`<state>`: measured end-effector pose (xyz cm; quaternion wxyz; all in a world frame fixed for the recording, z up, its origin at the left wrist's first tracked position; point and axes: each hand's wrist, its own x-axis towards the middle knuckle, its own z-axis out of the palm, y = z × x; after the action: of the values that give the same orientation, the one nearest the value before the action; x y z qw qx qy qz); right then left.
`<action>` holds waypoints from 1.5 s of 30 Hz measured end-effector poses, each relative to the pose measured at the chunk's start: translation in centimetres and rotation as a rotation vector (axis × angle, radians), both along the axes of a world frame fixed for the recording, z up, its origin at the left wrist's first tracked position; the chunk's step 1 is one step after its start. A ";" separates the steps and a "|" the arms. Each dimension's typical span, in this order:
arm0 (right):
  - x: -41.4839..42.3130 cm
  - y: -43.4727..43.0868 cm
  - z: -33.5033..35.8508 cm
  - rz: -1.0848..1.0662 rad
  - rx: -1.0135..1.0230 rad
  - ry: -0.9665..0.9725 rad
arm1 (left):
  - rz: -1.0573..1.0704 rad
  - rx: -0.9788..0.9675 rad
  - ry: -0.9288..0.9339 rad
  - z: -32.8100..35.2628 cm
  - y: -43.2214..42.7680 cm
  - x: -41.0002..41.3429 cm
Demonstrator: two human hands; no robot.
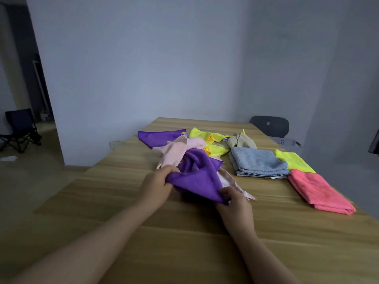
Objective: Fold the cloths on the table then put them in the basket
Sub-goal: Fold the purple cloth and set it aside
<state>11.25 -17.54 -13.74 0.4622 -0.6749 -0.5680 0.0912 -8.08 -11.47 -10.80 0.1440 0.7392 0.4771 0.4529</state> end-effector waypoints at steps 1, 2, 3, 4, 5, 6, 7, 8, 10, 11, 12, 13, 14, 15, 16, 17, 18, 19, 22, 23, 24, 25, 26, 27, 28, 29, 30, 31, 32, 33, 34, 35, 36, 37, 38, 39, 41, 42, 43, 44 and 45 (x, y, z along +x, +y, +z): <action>0.0 -0.2 0.3 -0.053 0.021 -0.029 | 0.026 0.064 0.053 1.1 -0.1 -0.7; 0.2 -0.2 0.7 -0.102 0.068 -0.039 | 0.047 0.122 0.086 2.1 0.0 -1.1; 0.1 -0.3 1.3 -0.144 0.146 -0.031 | 0.076 0.184 0.110 3.2 -0.2 -1.8; 0.1 -0.4 2.1 -0.177 0.233 -0.024 | 0.108 0.234 0.115 4.1 -0.2 -2.3; 0.1 -0.4 2.8 -0.194 0.310 -0.009 | 0.140 0.275 0.102 4.8 -0.2 -2.7; 0.0 -0.5 3.6 -0.187 0.374 0.026 | 0.165 0.309 0.076 5.4 -0.2 -3.2; 0.0 -0.6 4.6 -0.149 0.423 0.084 | 0.176 0.326 0.038 6.0 -0.2 -3.6; 0.0 -0.8 5.5 -0.084 0.459 0.145 | 0.174 0.327 -0.013 6.5 -0.2 -3.9; -0.1 -1.5 7.0 0.058 0.526 0.238 | 0.137 0.297 -0.151 7.4 -0.6 -4.1; -0.2 -1.9 7.7 0.109 0.556 0.283 | 0.092 0.260 -0.233 7.8 -0.9 -4.1; -0.4 -2.5 8.3 0.163 0.579 0.343 | 0.025 0.206 -0.317 8.3 -1.4 -4.0; -0.4 -3.0 8.7 0.221 0.590 0.413 | -0.051 0.138 -0.388 8.5 -1.9 -4.0; -0.4 -3.5 8.9 0.277 0.574 0.484 | -0.113 0.067 -0.417 8.6 -2.4 -4.0; -0.1 -3.9 9.0 0.327 0.515 0.522 | -0.155 -0.008 -0.386 8.5 -2.8 -3.9; 0.3 -4.3 9.1 0.388 0.405 0.517 | -0.190 -0.107 -0.297 8.2 -3.2 -4.1; 0.7 -4.6 9.0 0.456 0.248 0.486 | -0.223 -0.245 -0.167 7.9 -3.4 -4.3; 1.1 -4.8 8.9 0.512 0.055 0.442 | -0.252 -0.426 -0.016 7.5 -3.5 -4.4; 1.5 -5.0 8.6 0.540 -0.163 0.387 | -0.288 -0.618 0.128 7.0 -3.7 -4.5; 1.9 -5.0 7.5 0.508 -0.651 0.179 | -0.364 -0.761 0.294 5.0 -3.7 -4.2; 1.8 -4.7 7.1 0.479 -0.690 0.143 | -0.347 -0.687 0.275 4.2 -3.5 -3.8; 1.4 -4.3 6.6 0.448 -0.677 0.112 | -0.322 -0.589 0.282 3.4 -3.2 -3.4; 1.0 -3.9 6.0 0.394 -0.617 0.038 | -0.302 -0.504 0.313 2.6 -2.8 -2.9; 0.7 -3.4 5.3 0.327 -0.528 -0.097 | -0.298 -0.452 0.358 1.9 -2.7 -2.5; 0.3 -2.8 4.6 0.271 -0.430 -0.251 | -0.306 -0.436 0.424 1.2 -2.6 -2.2; -0.1 -2.5 4.0 0.249 -0.370 -0.367 | -0.314 -0.425 0.515 0.4 -2.5 -2.0; -0.5 -2.2 3.3 0.272 -0.358 -0.430 | -0.314 -0.395 0.629 -0.4 -2.4 -2.0; -0.6 -2.0 2.6 0.302 -0.385 -0.459 | -0.295 -0.358 0.755 -1.0 -2.4 -2.0; -0.7 -2.0 2.0 0.306 -0.415 -0.476 | -0.259 -0.328 0.852 -1.6 -2.4 -2.2; -0.6 -1.9 1.5 0.283 -0.418 -0.478 | -0.213 -0.314 0.909 -1.9 -2.5 -2.4; -0.4 -1.8 1.2 0.249 -0.392 -0.455 | -0.168 -0.308 0.924 -1.9 -2.5 -2.7; -0.3 -1.8 1.0 0.224 -0.348 -0.418 | -0.128 -0.301 0.907 -1.9 -2.6 -3.1; -0.4 -1.8 1.0 0.210 -0.307 -0.382 | -0.090 -0.291 0.875 -1.8 -2.7 -3.3; -0.5 -1.8 1.0 0.207 -0.283 -0.356 | -0.056 -0.294 0.841 -1.7 -2.7 -3.6; -0.7 -1.9 1.1 0.204 -0.274 -0.339 | -0.027 -0.310 0.816 -1.5 -2.7 -3.8; -0.8 -2.0 1.2 0.194 -0.273 -0.332 | 0.002 -0.337 0.797 -1.3 -2.7 -4.1; -1.0 -2.1 1.3 0.175 -0.280 -0.344 | 0.030 -0.373 0.784 -1.0 -2.7 -4.4; -1.2 -2.2 2.1 0.170 -0.326 -0.376 | 0.096 -0.431 0.793 0.0 -2.6 -5.0; -1.3 -2.2 2.4 0.213 -0.377 -0.367 | 0.138 -0.448 0.825 0.6 -2.4 -5.4; -1.4 -2.3 2.8 0.285 -0.461 -0.336 | 0.192 -0.454 0.874 1.2 -2.2 -5.8; -1.7 -2.5 3.1 0.355 -0.539 -0.307 | 0.258 -0.449 0.932 1.6 -1.9 -6.1; -2.0 -2.5 3.3 0.378 -0.564 -0.312 | 0.323 -0.430 0.987 1.7 -1.7 -6.2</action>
<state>9.25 -20.07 -10.46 0.1413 -0.6648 -0.6986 0.2239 -14.24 -13.22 -9.08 -0.0197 0.7350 0.6767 -0.0378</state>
